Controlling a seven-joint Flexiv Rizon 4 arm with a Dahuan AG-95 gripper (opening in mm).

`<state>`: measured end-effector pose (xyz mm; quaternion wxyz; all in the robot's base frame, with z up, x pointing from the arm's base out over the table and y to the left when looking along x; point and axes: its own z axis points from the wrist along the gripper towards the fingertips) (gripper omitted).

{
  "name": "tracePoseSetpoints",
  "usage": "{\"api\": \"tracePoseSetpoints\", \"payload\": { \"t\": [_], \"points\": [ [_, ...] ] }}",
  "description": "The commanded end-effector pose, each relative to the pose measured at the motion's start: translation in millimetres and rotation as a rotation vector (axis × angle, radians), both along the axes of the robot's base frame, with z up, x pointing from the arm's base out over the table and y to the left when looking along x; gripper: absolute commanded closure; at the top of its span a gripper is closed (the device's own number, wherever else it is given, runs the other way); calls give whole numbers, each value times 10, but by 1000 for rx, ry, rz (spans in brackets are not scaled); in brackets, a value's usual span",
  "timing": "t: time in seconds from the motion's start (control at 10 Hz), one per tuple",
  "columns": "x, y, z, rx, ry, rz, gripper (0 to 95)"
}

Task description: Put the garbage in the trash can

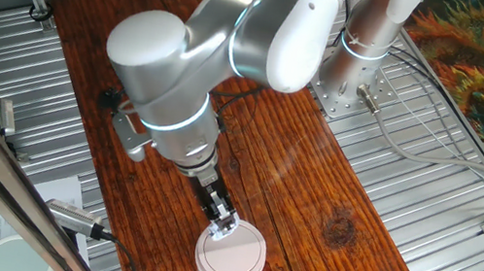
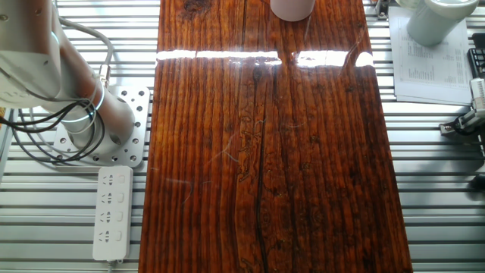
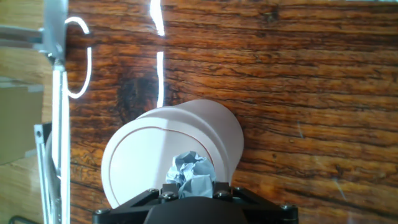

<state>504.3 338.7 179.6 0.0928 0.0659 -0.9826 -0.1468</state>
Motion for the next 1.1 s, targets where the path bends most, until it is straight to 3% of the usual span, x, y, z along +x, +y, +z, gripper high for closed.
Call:
{"api": "tracePoseSetpoints", "payload": {
  "t": [0.1, 1.1],
  "points": [
    [-5, -4, -42, 25, -14, 16, 950],
    [-67, 135, -152, 23, -7, 1, 950]
  ]
}}
